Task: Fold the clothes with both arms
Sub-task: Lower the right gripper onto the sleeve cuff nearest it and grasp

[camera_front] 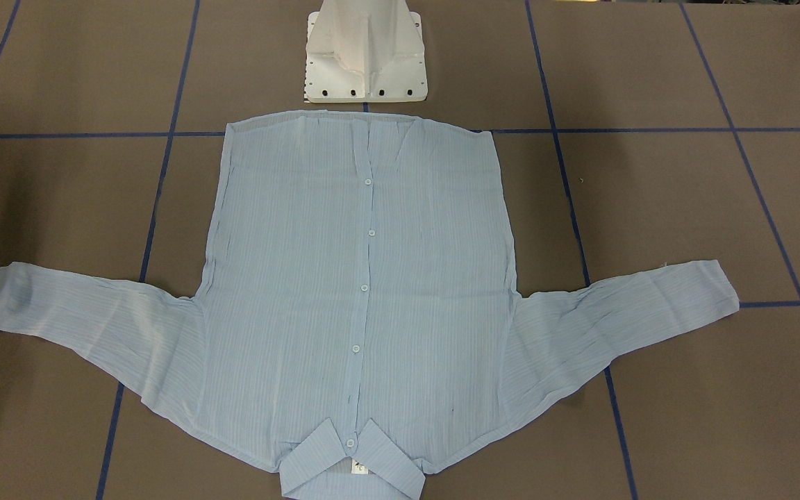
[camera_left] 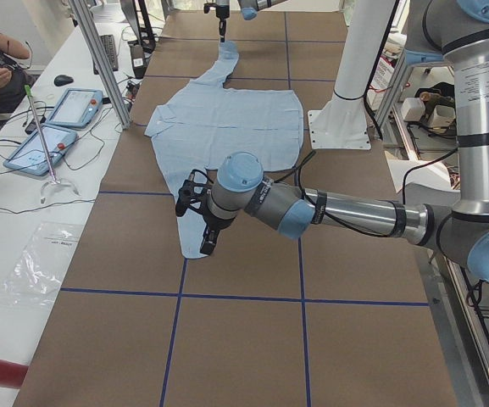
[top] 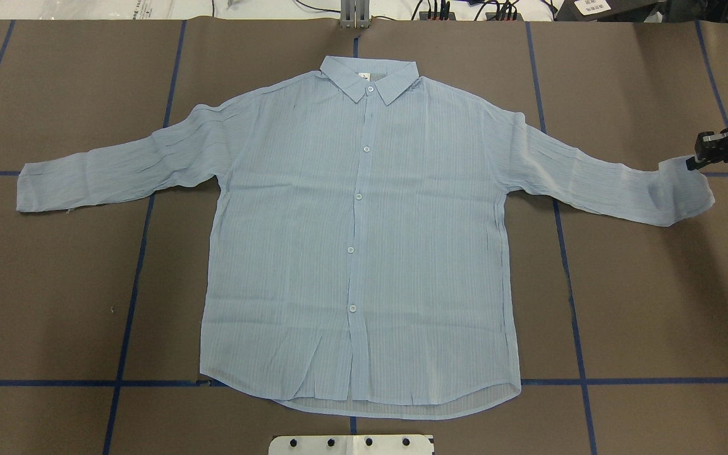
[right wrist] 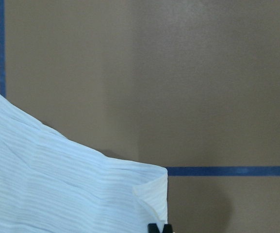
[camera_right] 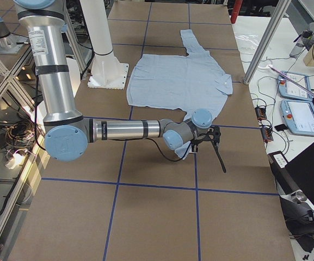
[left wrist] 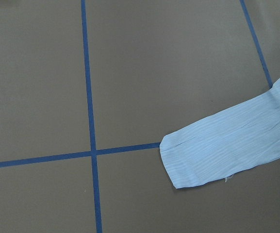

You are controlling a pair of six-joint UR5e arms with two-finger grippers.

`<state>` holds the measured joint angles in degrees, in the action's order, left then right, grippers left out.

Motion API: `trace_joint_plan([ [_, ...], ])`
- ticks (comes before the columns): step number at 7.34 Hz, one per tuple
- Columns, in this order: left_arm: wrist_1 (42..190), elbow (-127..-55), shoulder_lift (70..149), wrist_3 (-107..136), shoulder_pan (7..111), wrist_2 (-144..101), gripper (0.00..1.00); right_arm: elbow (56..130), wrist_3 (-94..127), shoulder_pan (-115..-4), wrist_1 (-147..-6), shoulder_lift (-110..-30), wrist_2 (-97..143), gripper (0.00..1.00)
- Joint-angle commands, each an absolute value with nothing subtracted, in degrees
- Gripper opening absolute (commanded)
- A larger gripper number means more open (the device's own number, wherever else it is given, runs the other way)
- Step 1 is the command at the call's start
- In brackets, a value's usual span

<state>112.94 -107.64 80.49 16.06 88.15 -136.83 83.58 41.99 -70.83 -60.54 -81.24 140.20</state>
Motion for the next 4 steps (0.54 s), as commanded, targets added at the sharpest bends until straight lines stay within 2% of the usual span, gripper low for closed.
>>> trace_joint_plan([
  [1, 113.0, -107.8, 80.5, 15.7, 88.2, -136.7, 1.0, 91.7, 61.0, -65.8, -60.4, -80.3, 141.6, 0.0],
  [4, 115.1, -107.7, 80.5, 16.2, 88.2, -136.5, 1.0, 91.3, 90.1, -52.3, -61.1, -62.2, 130.8, 0.0],
])
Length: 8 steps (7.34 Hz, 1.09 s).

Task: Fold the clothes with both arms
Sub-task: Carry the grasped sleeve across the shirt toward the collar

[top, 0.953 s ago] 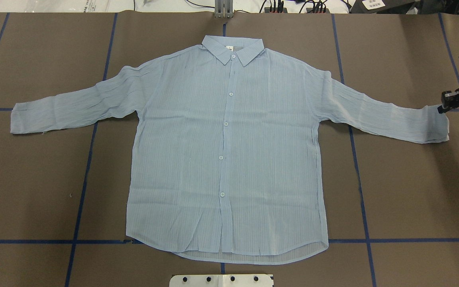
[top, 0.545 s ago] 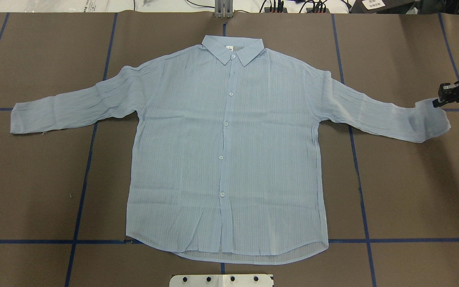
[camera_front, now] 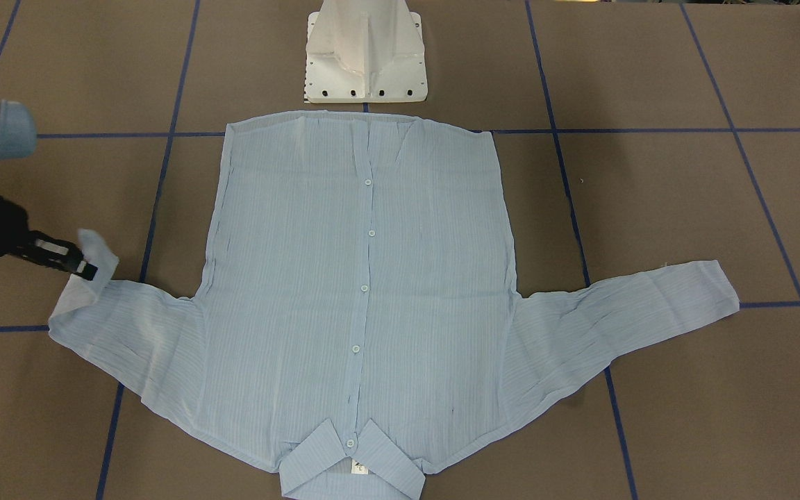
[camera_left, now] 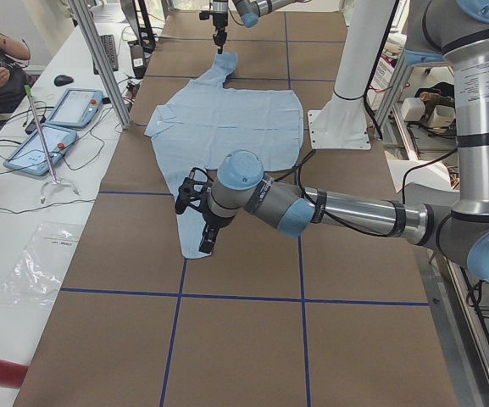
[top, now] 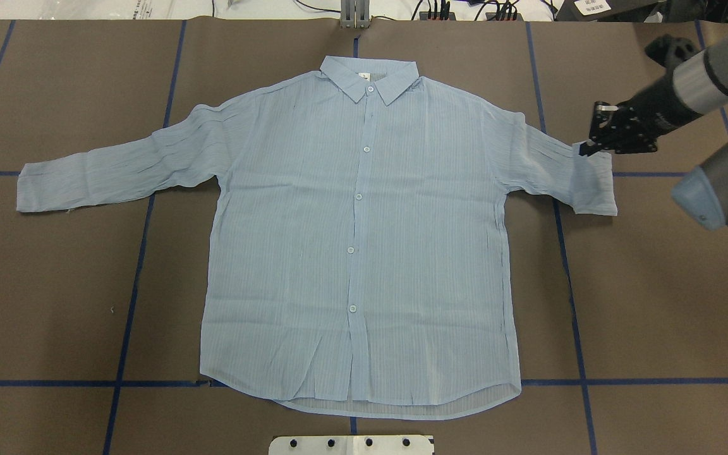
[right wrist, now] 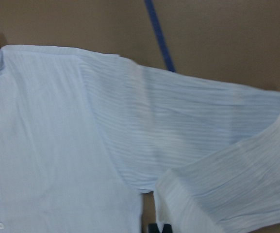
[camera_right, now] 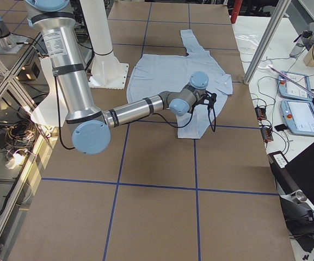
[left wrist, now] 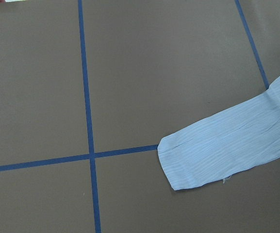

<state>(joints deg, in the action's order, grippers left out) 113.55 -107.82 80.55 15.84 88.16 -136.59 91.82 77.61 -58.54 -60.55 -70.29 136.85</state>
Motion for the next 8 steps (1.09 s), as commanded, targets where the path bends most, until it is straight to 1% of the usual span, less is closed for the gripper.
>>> trace_joint_plan([
  [1, 115.7, -107.3, 80.3, 16.1, 88.2, -136.5, 1.0, 88.4, 97.1, -48.0, -61.3, -55.7, 123.5, 0.0],
  [2, 115.8, -107.3, 80.2, 16.0, 88.2, -136.5, 1.0, 81.8, 100.6, -43.7, -60.7, -48.2, 117.0, 0.0],
  [3, 115.8, -107.3, 80.2, 16.0, 88.2, -136.5, 1.0, 73.7, 101.0, -41.3, -60.6, -40.5, 114.7, 0.0],
  [4, 115.8, -107.3, 80.2, 16.0, 88.2, -136.5, 1.0, 66.7, 101.0, -39.9, -60.6, -34.5, 114.5, 0.0],
  [5, 115.8, -107.3, 80.2, 16.0, 88.2, -136.5, 1.0, 62.9, 100.9, -39.0, -60.5, -32.0, 114.0, 0.0],
  [8, 115.8, -107.3, 80.2, 15.9, 88.2, -136.5, 1.0, 58.1, 101.0, -36.9, -59.5, -28.1, 111.5, 0.0],
])
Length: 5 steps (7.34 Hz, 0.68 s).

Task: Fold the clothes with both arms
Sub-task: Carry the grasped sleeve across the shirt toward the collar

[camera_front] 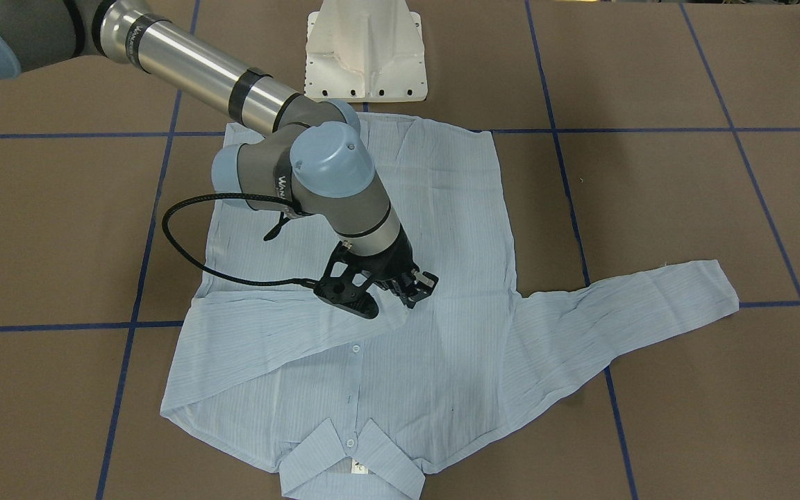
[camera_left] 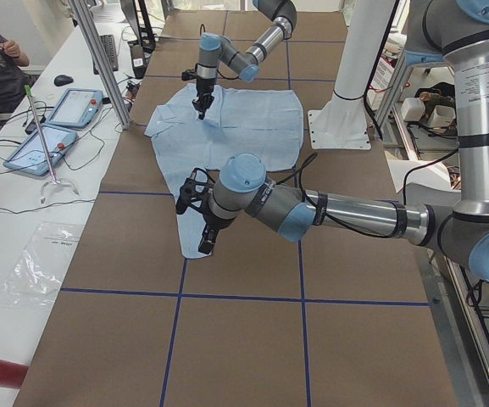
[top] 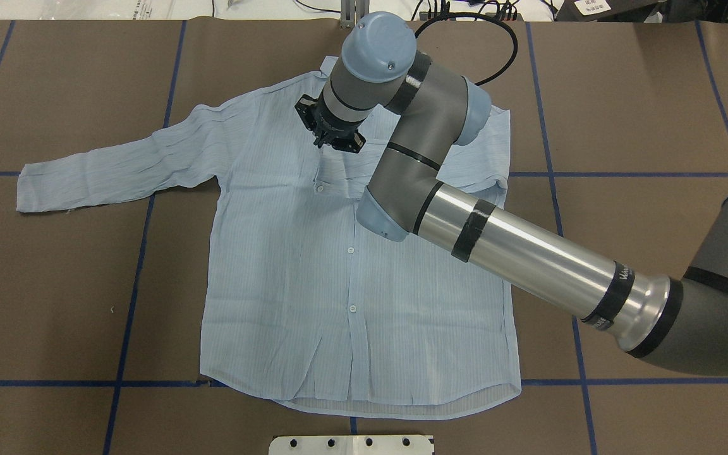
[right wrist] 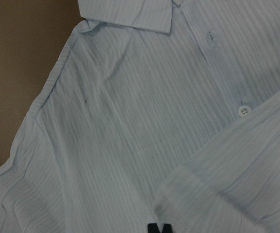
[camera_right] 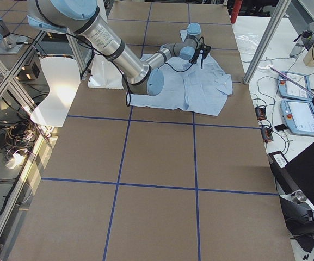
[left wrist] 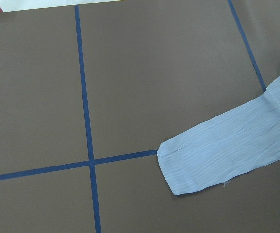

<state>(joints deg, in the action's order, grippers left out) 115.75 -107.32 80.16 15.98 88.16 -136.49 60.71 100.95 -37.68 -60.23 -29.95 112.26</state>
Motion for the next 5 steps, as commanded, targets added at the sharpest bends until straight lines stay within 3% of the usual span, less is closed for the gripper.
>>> trace_joint_plan([
  [1, 115.9, -107.2, 80.2, 16.3, 88.2, -136.5, 1.0, 56.2, 101.8, -36.9, -56.6, -28.1, 110.3, 0.0],
  [2, 116.0, -107.2, 80.2, 16.6, 88.2, -136.6, 1.0, 54.6, 103.4, -36.9, -55.6, -27.8, 109.2, 0.54],
  [3, 116.0, -107.2, 80.2, 16.2, 87.8, -136.6, 1.0, 53.3, 104.0, -36.2, -55.5, -27.1, 107.3, 0.7],
  [4, 115.8, -107.2, 80.3, 16.8, 85.7, -136.6, 1.0, 49.3, 104.9, -35.3, -55.5, -23.6, 105.5, 0.76],
  [5, 115.9, -106.6, 80.8, 19.7, 83.3, -136.3, 1.0, 48.7, 106.2, -35.3, -55.5, -22.6, 105.1, 0.93],
])
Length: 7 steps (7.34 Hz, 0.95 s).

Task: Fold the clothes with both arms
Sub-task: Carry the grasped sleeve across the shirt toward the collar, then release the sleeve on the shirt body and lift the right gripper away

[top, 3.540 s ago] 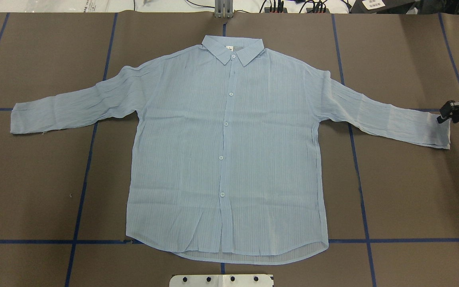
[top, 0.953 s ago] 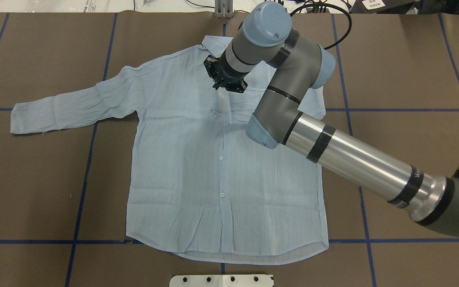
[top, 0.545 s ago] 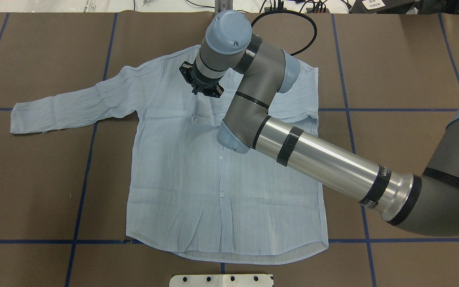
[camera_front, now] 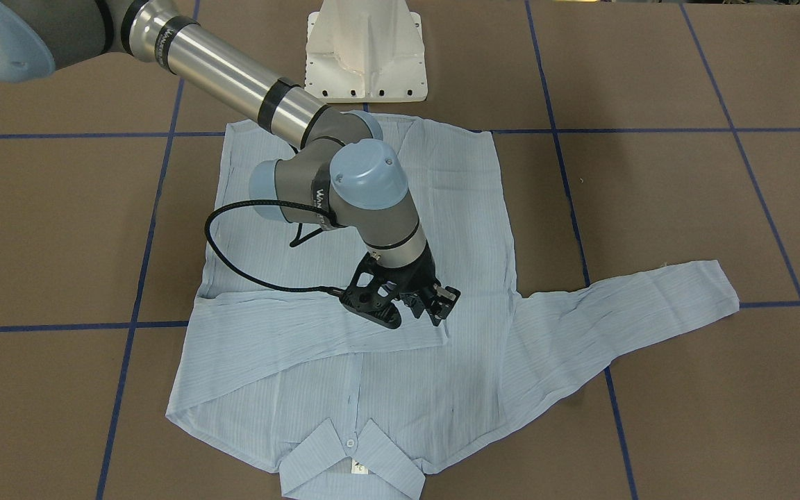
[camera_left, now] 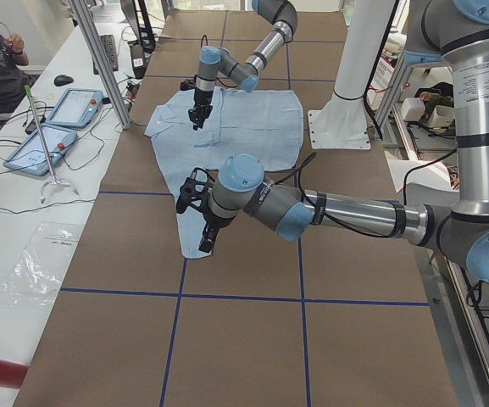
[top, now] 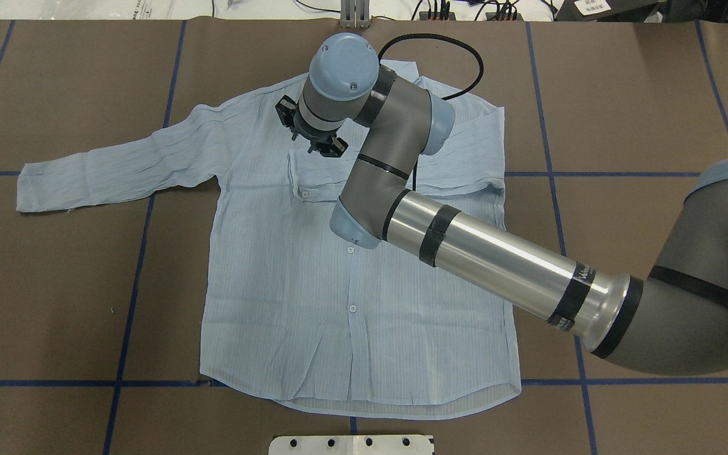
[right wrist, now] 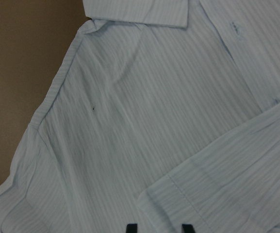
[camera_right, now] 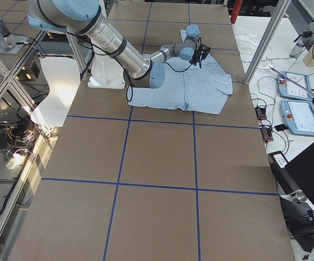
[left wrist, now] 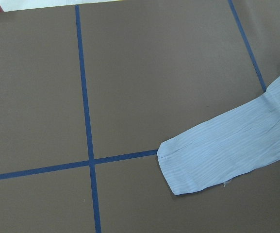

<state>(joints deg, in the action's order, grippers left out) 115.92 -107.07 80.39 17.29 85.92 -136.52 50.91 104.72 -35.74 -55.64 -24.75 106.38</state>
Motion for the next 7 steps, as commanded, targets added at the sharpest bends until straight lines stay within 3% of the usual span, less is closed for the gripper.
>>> trace_joint_plan([
  [1, 116.3, -105.7, 82.3, 20.6, 79.4, -135.7, 0.99, 49.4, 106.4, -35.3, -55.6, -22.2, 105.1, 0.93],
  [3, 120.3, -97.4, 84.5, 22.6, 77.5, -132.1, 0.99, 60.0, 106.7, -37.6, -59.2, -27.7, 108.3, 0.96],
  [4, 122.4, -90.0, 89.4, 22.7, 77.3, -132.3, 0.99, 70.2, 106.3, -39.4, -63.7, -34.0, 111.6, 0.98],
  [7, 129.9, -78.4, 97.1, 32.2, 69.5, -131.8, 0.98, 87.5, 106.0, -42.3, -65.3, -49.6, 113.5, 0.97],
])
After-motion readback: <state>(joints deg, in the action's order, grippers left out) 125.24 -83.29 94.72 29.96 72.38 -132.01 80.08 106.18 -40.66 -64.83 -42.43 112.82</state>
